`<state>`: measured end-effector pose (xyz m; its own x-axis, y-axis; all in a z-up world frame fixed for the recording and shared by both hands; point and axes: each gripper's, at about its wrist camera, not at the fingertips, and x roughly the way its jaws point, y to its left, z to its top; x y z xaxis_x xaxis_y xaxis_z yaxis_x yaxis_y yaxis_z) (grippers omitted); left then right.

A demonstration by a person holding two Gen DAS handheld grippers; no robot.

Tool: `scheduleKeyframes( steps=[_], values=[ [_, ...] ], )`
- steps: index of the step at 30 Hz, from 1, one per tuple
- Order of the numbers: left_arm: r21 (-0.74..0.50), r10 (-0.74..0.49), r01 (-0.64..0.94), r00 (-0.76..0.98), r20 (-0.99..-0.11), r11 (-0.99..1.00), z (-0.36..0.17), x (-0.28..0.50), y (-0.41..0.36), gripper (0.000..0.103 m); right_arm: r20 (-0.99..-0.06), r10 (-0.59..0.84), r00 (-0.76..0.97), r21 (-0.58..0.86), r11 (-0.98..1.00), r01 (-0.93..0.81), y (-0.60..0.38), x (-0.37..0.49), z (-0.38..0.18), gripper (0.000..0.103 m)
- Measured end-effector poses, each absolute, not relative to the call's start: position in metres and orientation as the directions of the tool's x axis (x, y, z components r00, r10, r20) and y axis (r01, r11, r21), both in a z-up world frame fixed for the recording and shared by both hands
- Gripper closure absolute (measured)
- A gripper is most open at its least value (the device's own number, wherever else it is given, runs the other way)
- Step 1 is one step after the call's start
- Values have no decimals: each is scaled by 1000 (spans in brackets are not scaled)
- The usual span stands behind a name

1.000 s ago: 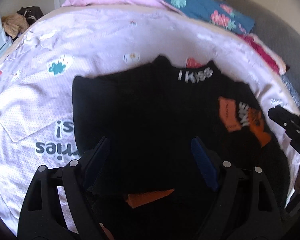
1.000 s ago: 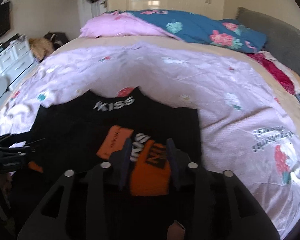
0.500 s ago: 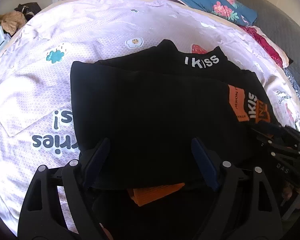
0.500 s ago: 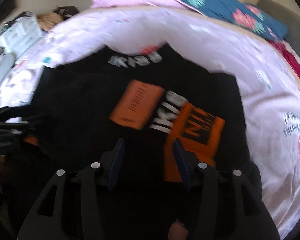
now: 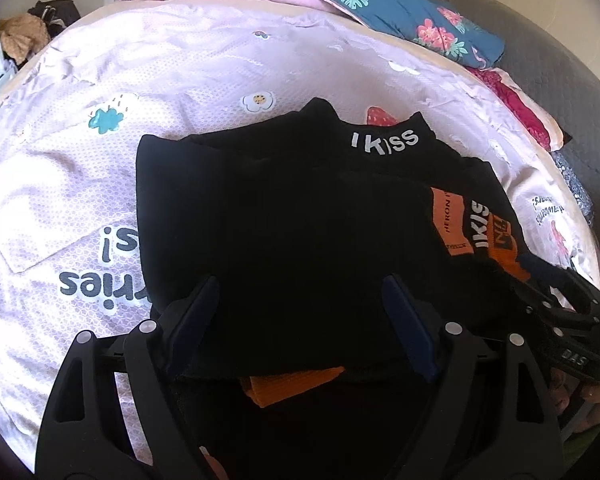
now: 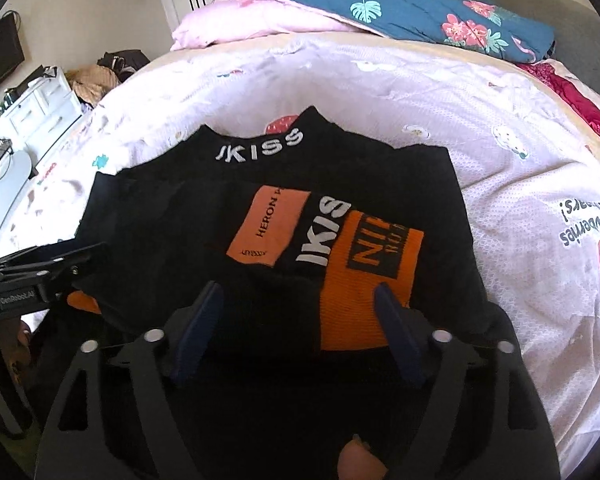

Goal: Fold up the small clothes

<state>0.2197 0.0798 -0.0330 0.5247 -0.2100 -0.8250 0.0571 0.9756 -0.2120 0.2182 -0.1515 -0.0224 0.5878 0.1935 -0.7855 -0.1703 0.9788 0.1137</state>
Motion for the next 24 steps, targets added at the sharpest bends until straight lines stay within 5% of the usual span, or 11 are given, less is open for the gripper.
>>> scheduleKeyframes(
  steps=[3, 24],
  values=[
    [-210, -202, 48, 538, -819, 977, -29, 218, 80, 9, -770, 204, 604, 127, 977, -169, -152, 216, -17, 7],
    [-215, -201, 43, 568, -798, 976, -10, 211, 86, 9, -743, 211, 635, 140, 977, -161, -150, 205, -1, 4]
  ],
)
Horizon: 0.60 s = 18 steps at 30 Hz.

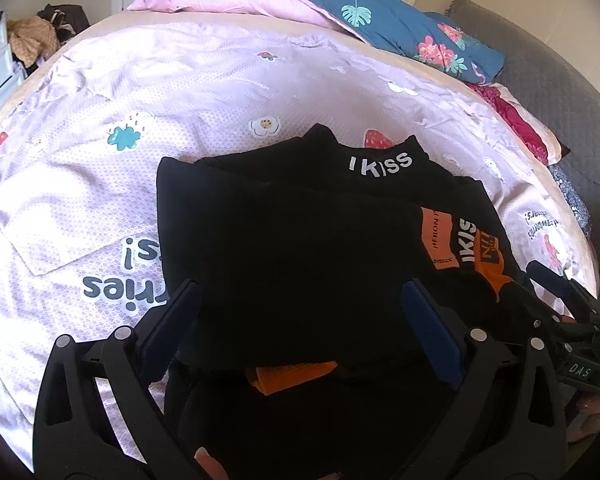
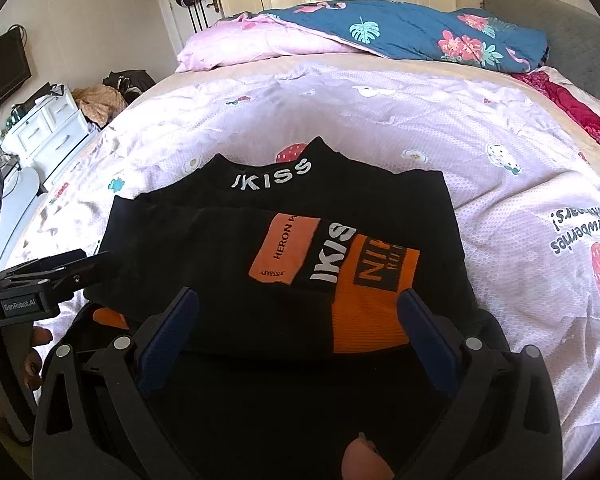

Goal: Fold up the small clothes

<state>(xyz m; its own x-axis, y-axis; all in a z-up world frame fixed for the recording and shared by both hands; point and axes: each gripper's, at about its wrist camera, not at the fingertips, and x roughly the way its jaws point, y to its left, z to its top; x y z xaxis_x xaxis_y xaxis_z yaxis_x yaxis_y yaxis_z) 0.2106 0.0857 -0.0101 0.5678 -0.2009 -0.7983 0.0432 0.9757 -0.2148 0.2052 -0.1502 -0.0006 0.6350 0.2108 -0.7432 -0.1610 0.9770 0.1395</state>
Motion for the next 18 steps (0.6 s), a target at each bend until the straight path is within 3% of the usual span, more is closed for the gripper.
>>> scheduleKeyframes(
  steps=[18],
  values=[
    [-221, -195, 40, 642, -742, 974, 26, 185, 84, 9, -697, 219, 683, 139, 975, -172, -155, 183, 32, 4]
  ],
)
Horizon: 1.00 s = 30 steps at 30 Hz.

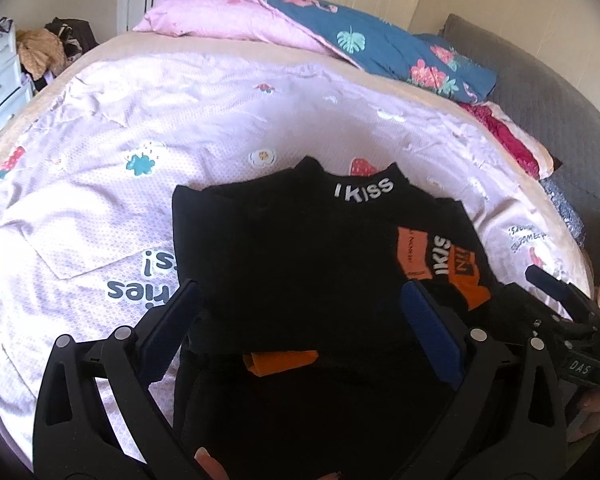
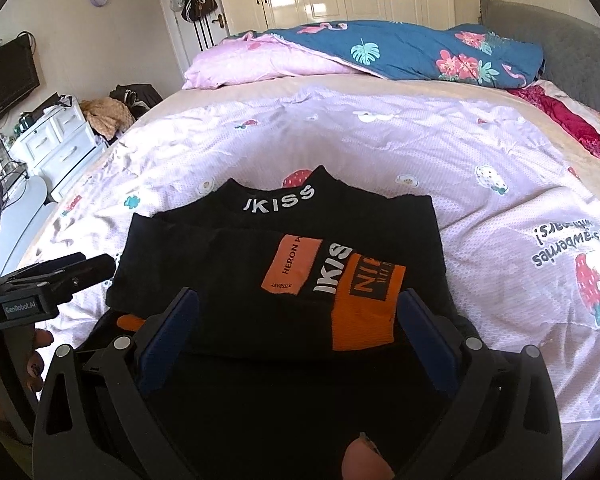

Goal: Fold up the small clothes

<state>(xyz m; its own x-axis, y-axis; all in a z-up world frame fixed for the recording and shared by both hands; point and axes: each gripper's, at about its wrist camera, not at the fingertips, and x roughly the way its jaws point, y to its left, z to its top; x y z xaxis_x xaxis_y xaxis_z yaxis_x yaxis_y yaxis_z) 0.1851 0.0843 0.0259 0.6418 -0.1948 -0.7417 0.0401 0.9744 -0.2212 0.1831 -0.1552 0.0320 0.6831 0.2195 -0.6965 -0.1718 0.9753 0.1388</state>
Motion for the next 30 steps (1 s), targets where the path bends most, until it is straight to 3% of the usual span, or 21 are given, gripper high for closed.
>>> scheduleKeyframes(
  steps=[13, 30],
  values=[
    [-236, -211, 61, 694, -689, 970, 56, 159, 76, 9, -655, 219, 723, 130, 976, -177, -165, 162, 59, 4],
    [-187, -150, 24, 705, -693, 982, 61, 102, 77, 9, -623, 245, 743, 160, 969, -185, -185, 125, 75, 4]
  ],
)
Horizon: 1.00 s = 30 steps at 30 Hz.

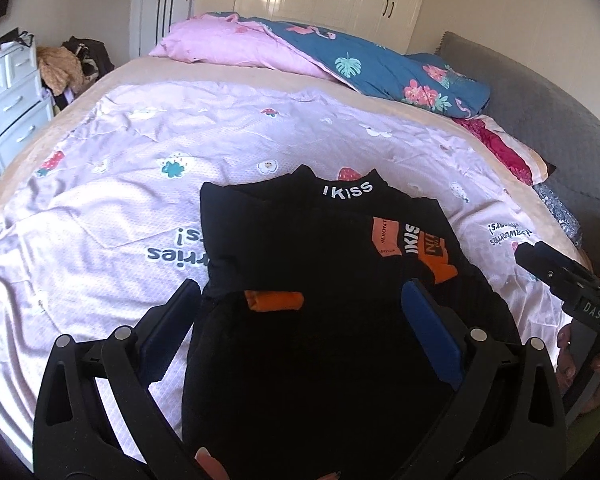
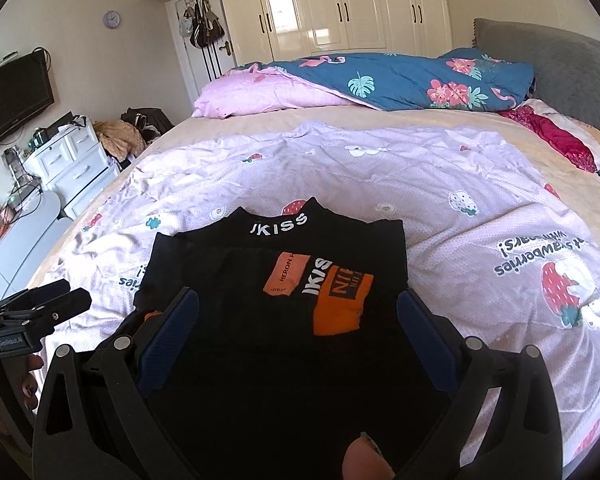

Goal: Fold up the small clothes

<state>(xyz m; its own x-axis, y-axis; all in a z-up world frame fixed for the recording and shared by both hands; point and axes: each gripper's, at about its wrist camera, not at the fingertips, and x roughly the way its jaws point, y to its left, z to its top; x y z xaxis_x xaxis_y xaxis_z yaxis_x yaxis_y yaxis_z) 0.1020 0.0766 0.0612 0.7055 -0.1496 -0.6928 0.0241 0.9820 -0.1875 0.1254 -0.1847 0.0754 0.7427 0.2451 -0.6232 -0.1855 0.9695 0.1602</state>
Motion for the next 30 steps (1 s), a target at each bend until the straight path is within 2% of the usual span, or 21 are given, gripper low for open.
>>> scheduleKeyframes(
  steps=[13, 30],
  values=[
    [-166, -120, 0, 691, -713, 986, 55, 67, 79, 9, -626, 247, 739, 146, 969, -200, -195, 92, 77, 4],
    [-165, -91, -72, 592, -800, 984, 5, 24, 112, 9, -695, 201, 691, 114, 979, -170, -217, 57, 44, 4]
  ],
)
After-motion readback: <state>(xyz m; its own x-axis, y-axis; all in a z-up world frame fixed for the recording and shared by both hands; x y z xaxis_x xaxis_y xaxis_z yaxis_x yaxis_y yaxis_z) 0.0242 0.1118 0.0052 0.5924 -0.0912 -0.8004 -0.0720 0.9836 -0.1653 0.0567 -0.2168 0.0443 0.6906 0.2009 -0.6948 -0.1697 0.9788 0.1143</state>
